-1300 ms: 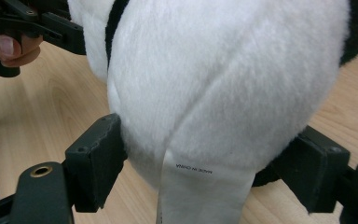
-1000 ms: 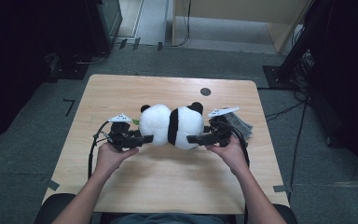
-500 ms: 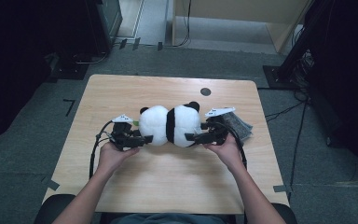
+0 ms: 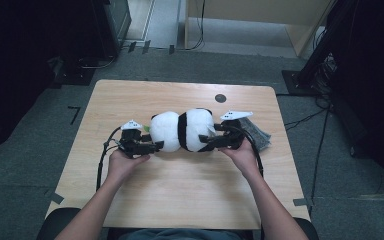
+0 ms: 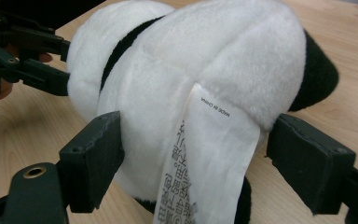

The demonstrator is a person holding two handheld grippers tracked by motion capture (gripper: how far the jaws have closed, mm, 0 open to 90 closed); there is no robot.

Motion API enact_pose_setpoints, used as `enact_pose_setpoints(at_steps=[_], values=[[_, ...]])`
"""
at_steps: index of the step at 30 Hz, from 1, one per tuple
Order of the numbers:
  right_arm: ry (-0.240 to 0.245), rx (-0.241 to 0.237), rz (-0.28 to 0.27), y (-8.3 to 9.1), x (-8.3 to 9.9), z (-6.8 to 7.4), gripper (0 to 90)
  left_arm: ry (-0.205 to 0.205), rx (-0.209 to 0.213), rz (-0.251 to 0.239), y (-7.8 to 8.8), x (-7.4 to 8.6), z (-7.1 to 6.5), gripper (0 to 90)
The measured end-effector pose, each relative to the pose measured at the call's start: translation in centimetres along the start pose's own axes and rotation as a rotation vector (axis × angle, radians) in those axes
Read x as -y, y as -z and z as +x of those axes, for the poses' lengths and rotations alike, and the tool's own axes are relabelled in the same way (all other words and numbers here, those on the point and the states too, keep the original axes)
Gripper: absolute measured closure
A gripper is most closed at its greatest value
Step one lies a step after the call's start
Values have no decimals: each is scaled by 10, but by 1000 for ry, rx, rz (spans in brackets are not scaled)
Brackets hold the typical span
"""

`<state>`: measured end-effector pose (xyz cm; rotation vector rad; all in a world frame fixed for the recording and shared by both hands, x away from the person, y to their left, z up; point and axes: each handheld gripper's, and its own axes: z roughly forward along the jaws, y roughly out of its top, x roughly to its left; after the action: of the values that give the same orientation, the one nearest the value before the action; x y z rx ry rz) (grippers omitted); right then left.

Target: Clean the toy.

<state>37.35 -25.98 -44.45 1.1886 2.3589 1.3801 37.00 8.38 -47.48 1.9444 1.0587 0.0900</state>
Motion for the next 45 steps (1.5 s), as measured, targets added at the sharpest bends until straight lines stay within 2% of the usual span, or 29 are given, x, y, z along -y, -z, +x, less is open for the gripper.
enact_pose_setpoints(at_steps=[2,4,6,8,11,13,16,19,22,25,30,31,33,35,41,45], values=[[9,15,-2,1,-2,-1,194,-23,-11,2,0,-1,0,311],[26,26,-3,2,-2,0,203,-24,-29,-5,1,-2,-1,296],[40,39,5,3,-2,1,209,-24,-19,0,1,-2,0,305],[50,53,17,4,-5,2,212,-24,-34,15,1,-3,0,307],[66,73,21,8,-7,1,231,-39,-40,6,6,-6,1,311],[62,72,10,12,-8,0,268,-29,-29,-8,9,-9,2,311],[59,61,8,14,-10,-2,269,-31,-20,-19,11,-15,4,312],[59,56,6,17,-12,-8,268,-21,-1,-16,10,-21,5,316],[51,59,2,21,-14,-14,268,-60,-17,-22,11,-26,3,313],[39,69,-6,27,-15,-20,269,-54,-5,-37,13,-31,3,300],[39,95,-30,38,-13,-36,275,-42,-8,-75,11,-35,5,286],[29,99,-30,40,-11,-39,277,-46,-11,-70,9,-35,5,286],[22,123,-30,44,-10,-46,277,-60,-19,-59,9,-34,6,282],[7,139,-42,50,-7,-54,277,-55,-17,-53,9,-34,7,281],[-11,177,-37,57,0,-64,277,-68,-13,-51,7,-34,6,274],[-9,241,-16,58,9,-72,315,-82,-26,-54,6,-33,6,274]])
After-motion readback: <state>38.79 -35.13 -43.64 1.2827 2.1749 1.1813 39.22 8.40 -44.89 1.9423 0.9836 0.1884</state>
